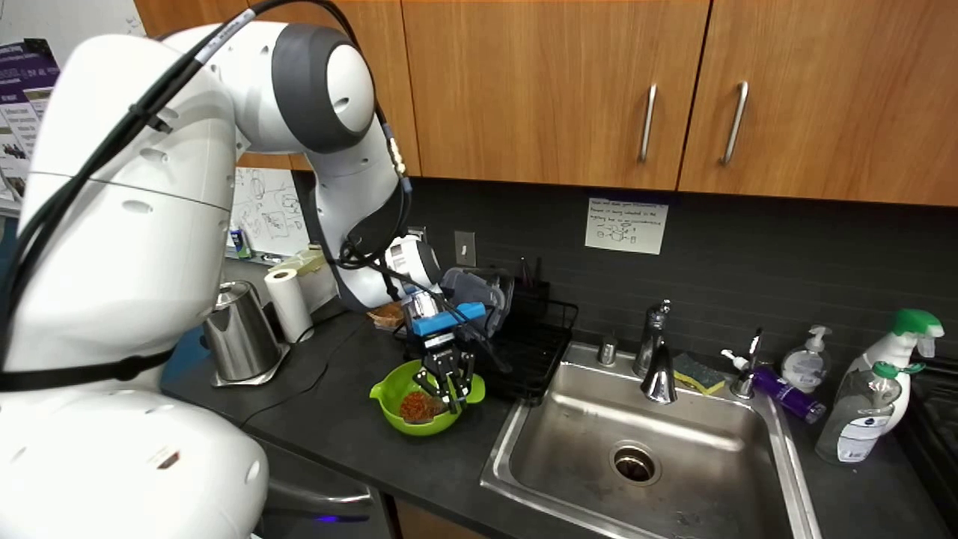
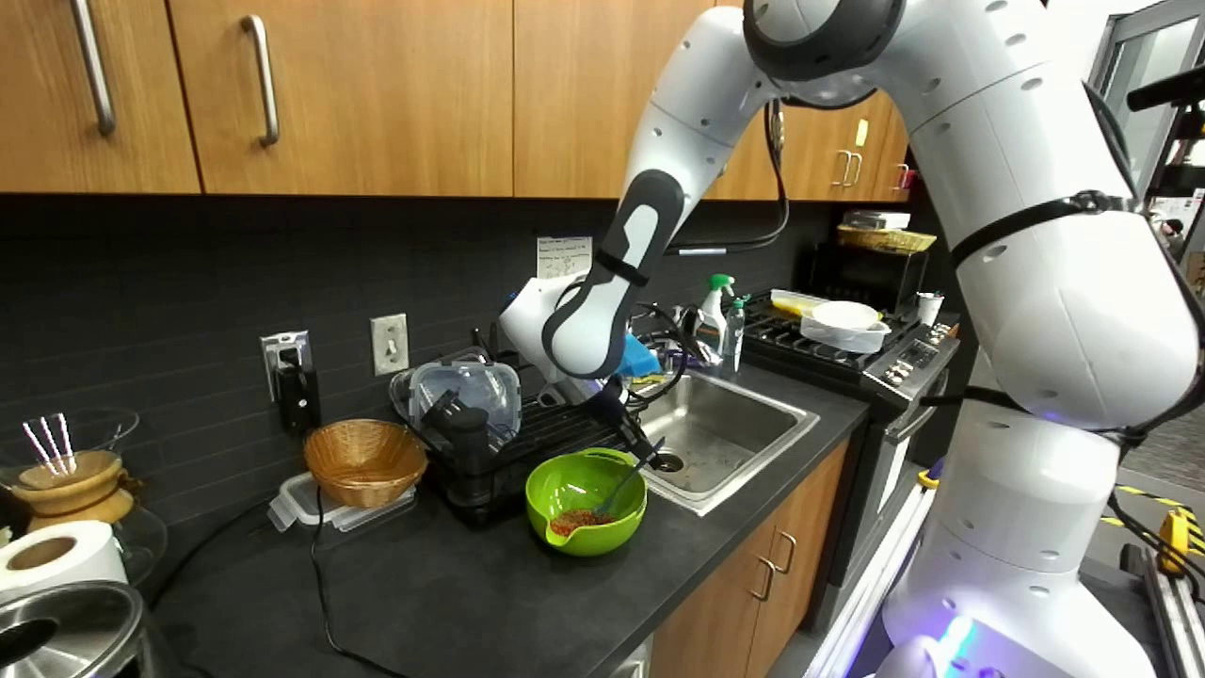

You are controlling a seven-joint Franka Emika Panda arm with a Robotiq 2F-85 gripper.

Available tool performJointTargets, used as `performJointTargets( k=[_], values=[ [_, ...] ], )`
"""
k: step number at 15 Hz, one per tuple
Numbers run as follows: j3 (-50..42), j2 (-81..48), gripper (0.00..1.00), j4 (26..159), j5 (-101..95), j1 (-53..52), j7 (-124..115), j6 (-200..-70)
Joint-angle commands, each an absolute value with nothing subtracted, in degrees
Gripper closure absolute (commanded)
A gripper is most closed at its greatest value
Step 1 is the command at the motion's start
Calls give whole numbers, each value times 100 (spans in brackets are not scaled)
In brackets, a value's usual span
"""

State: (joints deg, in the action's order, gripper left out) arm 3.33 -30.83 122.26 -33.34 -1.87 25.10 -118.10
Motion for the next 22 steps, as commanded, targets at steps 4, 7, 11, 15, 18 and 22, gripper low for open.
performJointTargets(
  k=[4, 7, 11, 15, 18, 22],
  values=[
    [439, -3262, 95, 11924, -3319, -482, 2475, -11319],
    [490, -3355, 95, 11741, -3353, -627, 2468, -10986],
    [541, -3384, 95, 11546, -3376, -723, 2461, -10792],
    [525, -3284, 95, 11500, -3349, -669, 2452, -10870],
    [487, -3281, 95, 11511, -3323, -571, 2460, -10934],
    [447, -3330, 95, 11503, -3266, -410, 2505, -10928]
  ],
)
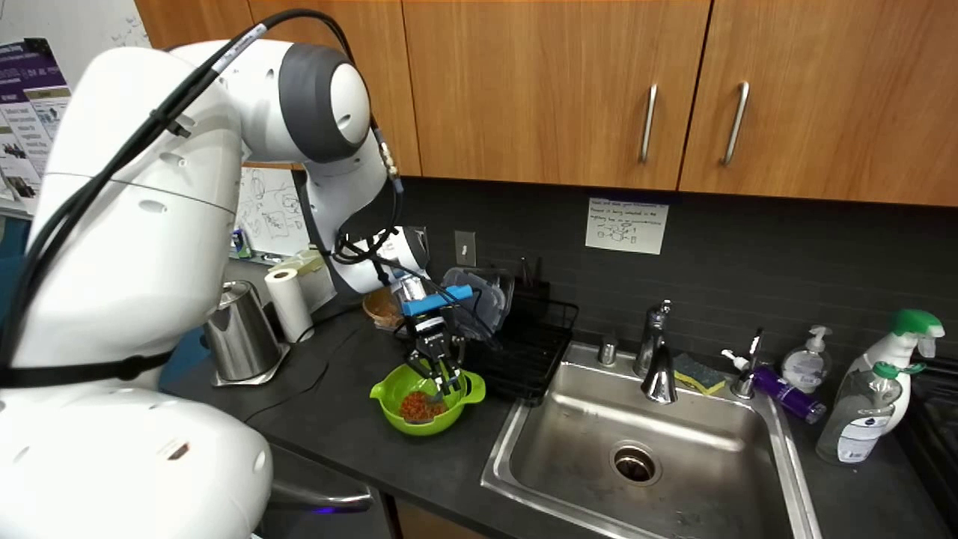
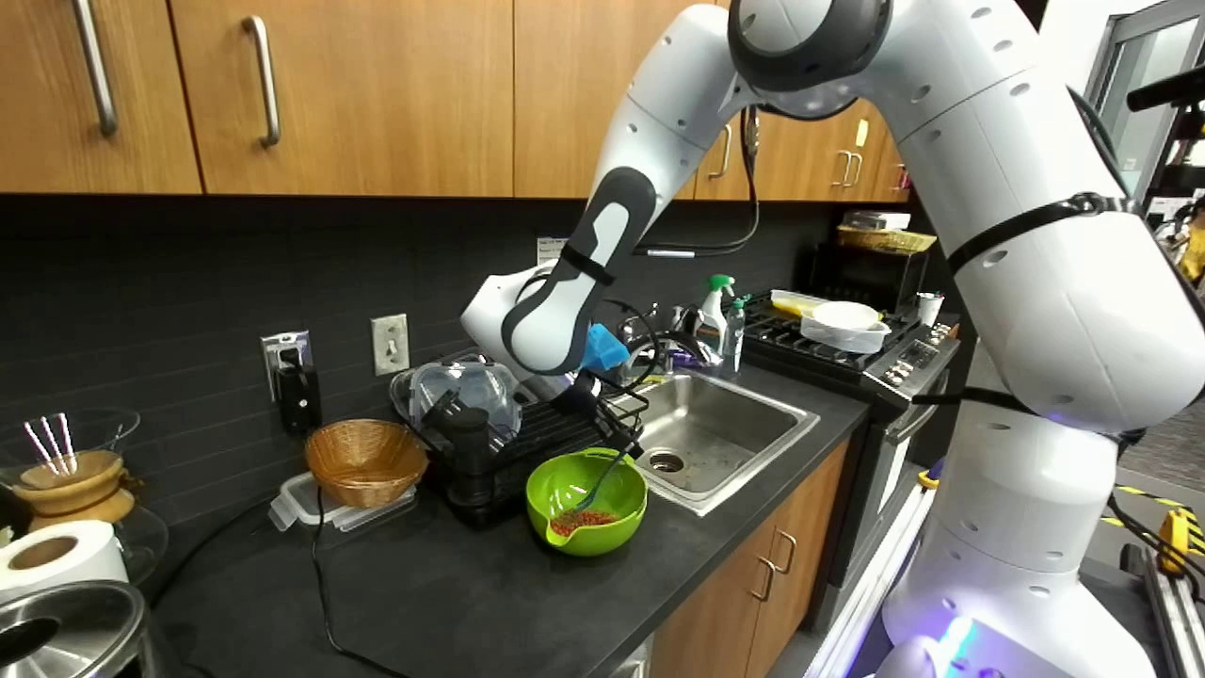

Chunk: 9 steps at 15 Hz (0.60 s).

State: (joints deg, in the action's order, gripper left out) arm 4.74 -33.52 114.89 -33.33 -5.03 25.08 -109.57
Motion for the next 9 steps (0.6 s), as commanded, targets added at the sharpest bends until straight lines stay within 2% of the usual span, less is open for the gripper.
performJointTargets(
  k=[1, 9],
  values=[
    [441, -3337, 95, 11499, -3263, -380, 2514, -10917],
    [438, -3475, 95, 11491, -3170, -321, 2482, -10724]
  ],
)
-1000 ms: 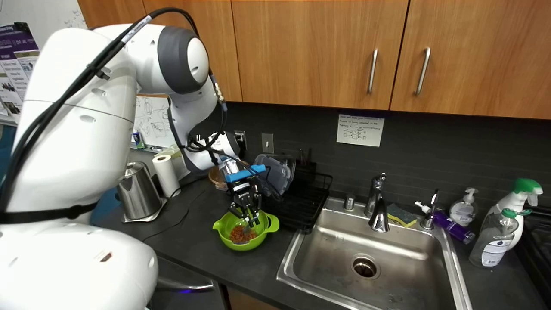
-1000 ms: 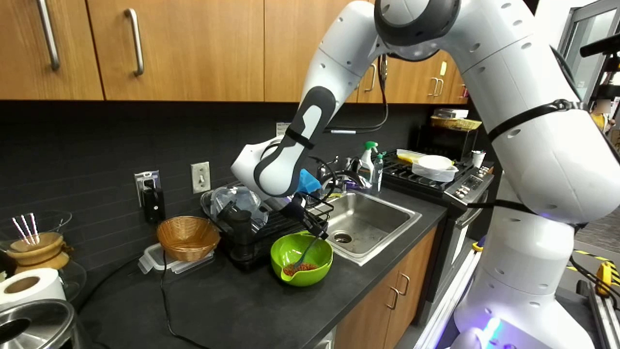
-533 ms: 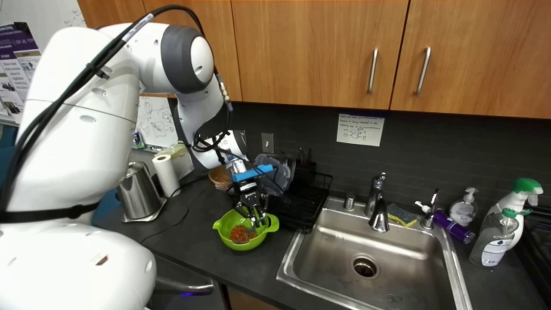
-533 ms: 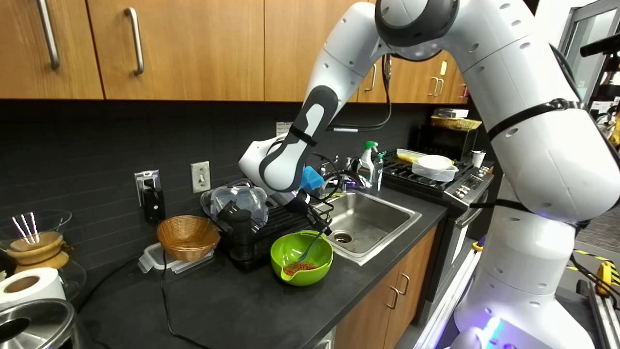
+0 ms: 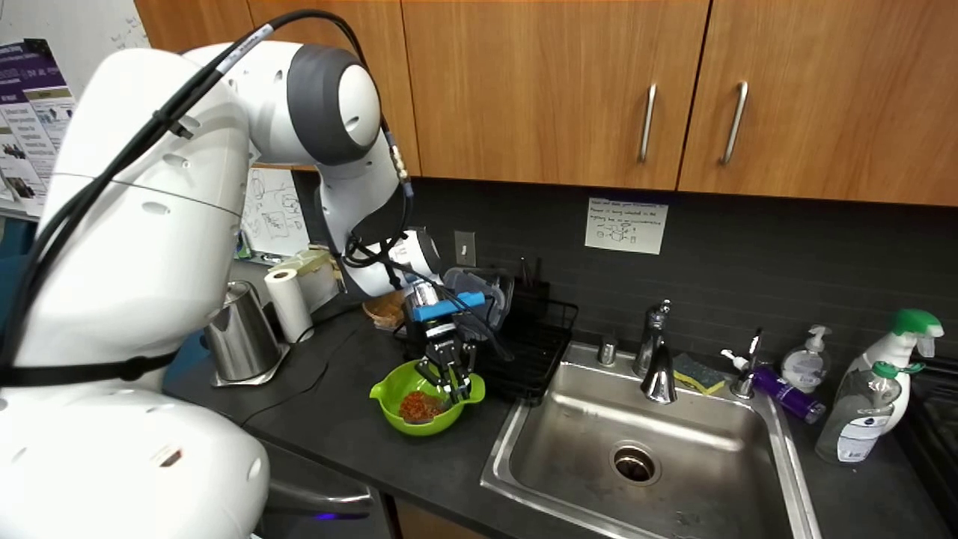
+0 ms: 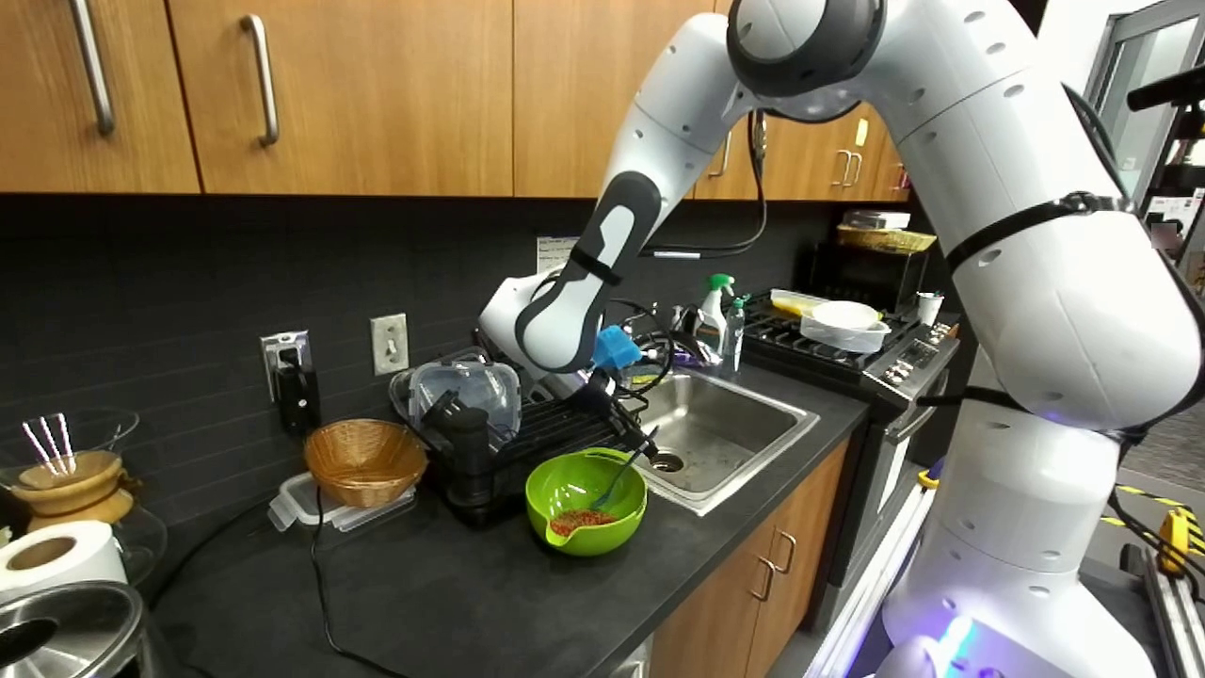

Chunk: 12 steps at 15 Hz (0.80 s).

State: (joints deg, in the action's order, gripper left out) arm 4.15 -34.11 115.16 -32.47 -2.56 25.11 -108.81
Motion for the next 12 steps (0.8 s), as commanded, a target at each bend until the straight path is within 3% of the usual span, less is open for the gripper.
performJointTargets(
  k=[1, 12],
  values=[
    [457, -3501, 95, 11486, -3165, -347, 2475, -10697],
    [597, -3527, 95, 11203, -3140, -569, 2488, -10541]
  ],
)
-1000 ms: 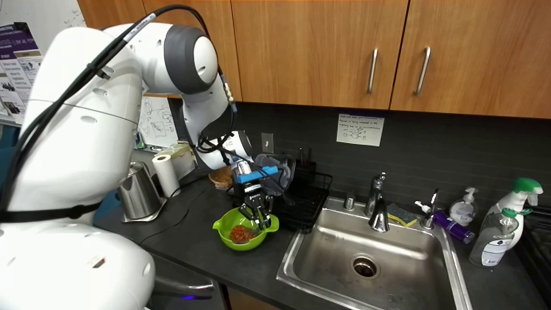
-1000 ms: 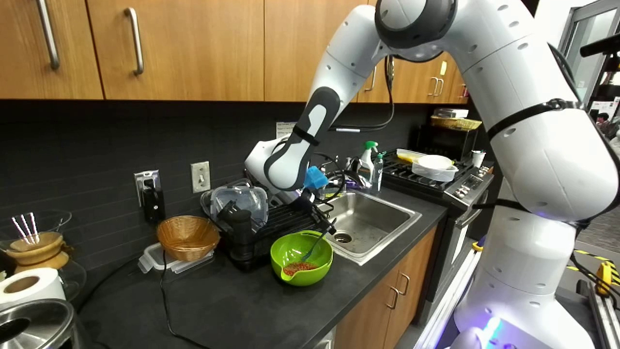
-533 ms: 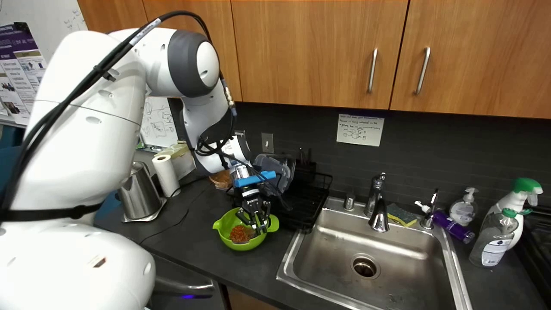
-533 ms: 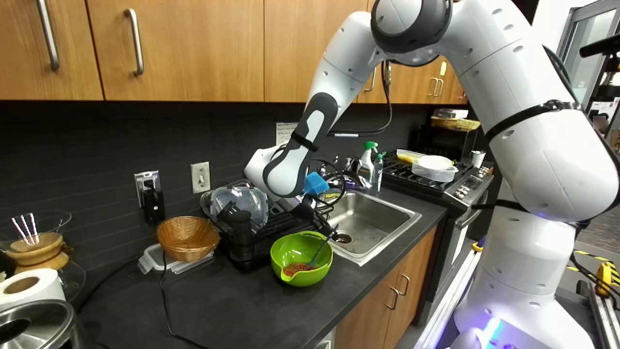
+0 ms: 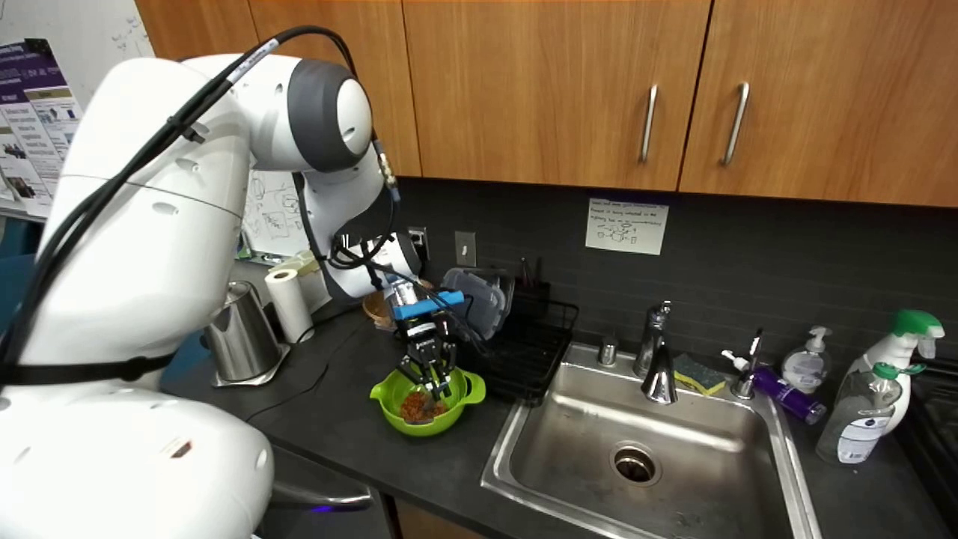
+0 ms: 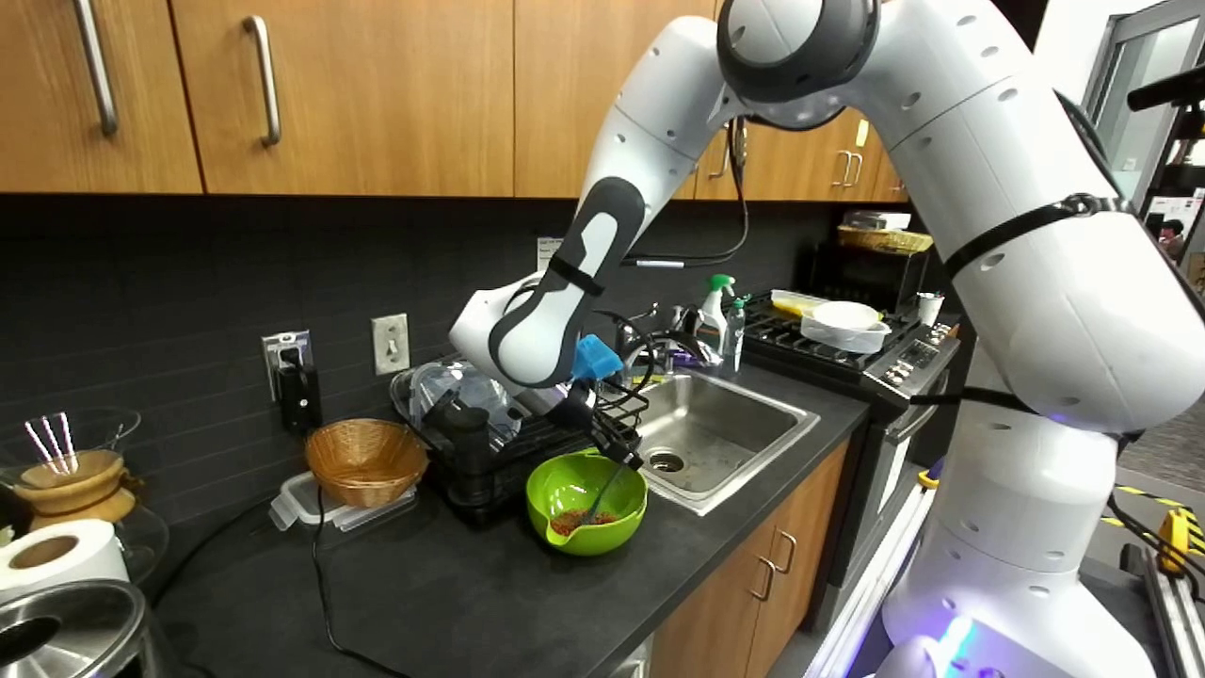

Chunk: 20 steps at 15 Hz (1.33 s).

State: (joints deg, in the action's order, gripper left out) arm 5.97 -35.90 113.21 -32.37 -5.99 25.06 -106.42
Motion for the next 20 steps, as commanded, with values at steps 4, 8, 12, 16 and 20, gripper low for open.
performJointTargets(
  k=[4, 8, 12, 16, 20],
  values=[
    [558, -3531, 95, 11183, -3061, -446, 2507, -10640],
    [544, -3543, 95, 11280, -2983, -338, 2512, -10726],
    [559, -3561, 95, 11415, -2937, -299, 2511, -10833],
    [598, -3602, 95, 11475, -2967, -383, 2502, -10871],
    [658, -3595, 95, 11381, -2989, -512, 2478, -10858]
  ],
)
